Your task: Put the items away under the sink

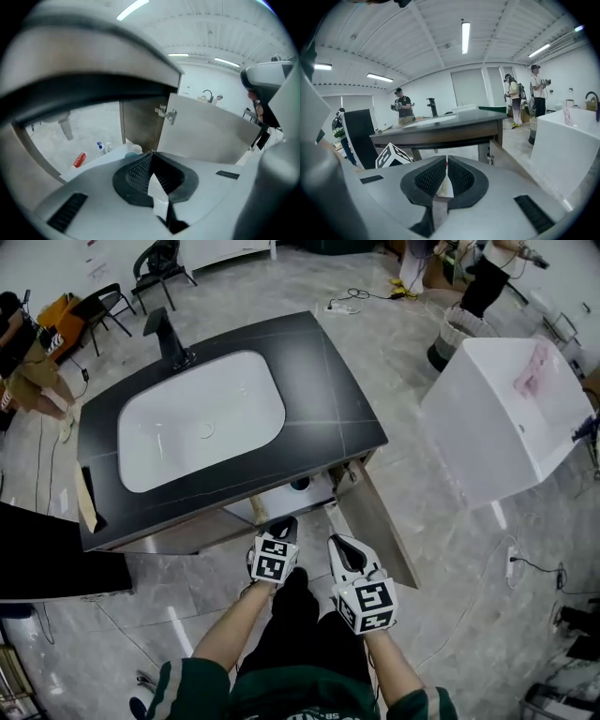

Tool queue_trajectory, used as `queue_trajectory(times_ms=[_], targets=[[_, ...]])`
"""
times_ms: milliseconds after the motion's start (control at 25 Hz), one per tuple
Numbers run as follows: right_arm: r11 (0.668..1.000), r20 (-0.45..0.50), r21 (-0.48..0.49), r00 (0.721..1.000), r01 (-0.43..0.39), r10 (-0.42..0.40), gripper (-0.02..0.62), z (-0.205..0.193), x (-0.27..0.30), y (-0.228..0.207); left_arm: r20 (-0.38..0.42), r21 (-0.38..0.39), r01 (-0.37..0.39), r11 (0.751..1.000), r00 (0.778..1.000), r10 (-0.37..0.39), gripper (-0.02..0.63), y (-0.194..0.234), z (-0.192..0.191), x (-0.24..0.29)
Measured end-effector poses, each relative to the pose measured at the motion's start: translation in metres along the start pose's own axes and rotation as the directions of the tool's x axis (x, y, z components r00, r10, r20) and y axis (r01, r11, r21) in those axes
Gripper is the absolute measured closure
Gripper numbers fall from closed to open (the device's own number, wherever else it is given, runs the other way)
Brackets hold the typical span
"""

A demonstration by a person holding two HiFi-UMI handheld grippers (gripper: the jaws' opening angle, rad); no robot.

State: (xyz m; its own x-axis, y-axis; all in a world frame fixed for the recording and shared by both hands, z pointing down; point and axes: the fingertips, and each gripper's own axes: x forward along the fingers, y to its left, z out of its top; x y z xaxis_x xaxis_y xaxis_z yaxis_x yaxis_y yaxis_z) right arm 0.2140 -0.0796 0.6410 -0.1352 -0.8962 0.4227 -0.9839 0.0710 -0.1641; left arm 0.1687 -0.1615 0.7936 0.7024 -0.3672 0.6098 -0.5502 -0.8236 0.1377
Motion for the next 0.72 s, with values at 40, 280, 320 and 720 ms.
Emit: queue_trajectory(times_ms=[40, 280, 320, 720], targets=[[1.000, -0.004, 0.004, 1.000, -0.001, 0.001, 0.552, 0.022, -0.015, 0.008, -0.002, -0.007, 0.000, 1.000, 1.000, 0.000, 0.595, -0.007, 0.019, -0.022], [1.000, 0.007, 0.016, 1.000, 0.003, -0.003, 0.552, 0.137, -0.103, 0.051, 0.037, -0.041, -0.014, 0.999, 0.999, 0.016, 0.595, -0.041, 0.120, -0.153], [1.000, 0.012, 0.017, 1.000, 0.002, -0.002, 0.552, 0.154, -0.117, 0.058, 0.045, -0.047, -0.018, 0.999, 0.999, 0.020, 0.595, -0.045, 0.135, -0.175], [0.999, 0.040, 0.005, 0.998, -0.048, 0.048, 0.552, 0.237, -0.208, 0.141, 0.086, -0.025, -0.104, 0.994, 0.991, 0.105, 0.595, -0.034, 0.189, -0.336]])
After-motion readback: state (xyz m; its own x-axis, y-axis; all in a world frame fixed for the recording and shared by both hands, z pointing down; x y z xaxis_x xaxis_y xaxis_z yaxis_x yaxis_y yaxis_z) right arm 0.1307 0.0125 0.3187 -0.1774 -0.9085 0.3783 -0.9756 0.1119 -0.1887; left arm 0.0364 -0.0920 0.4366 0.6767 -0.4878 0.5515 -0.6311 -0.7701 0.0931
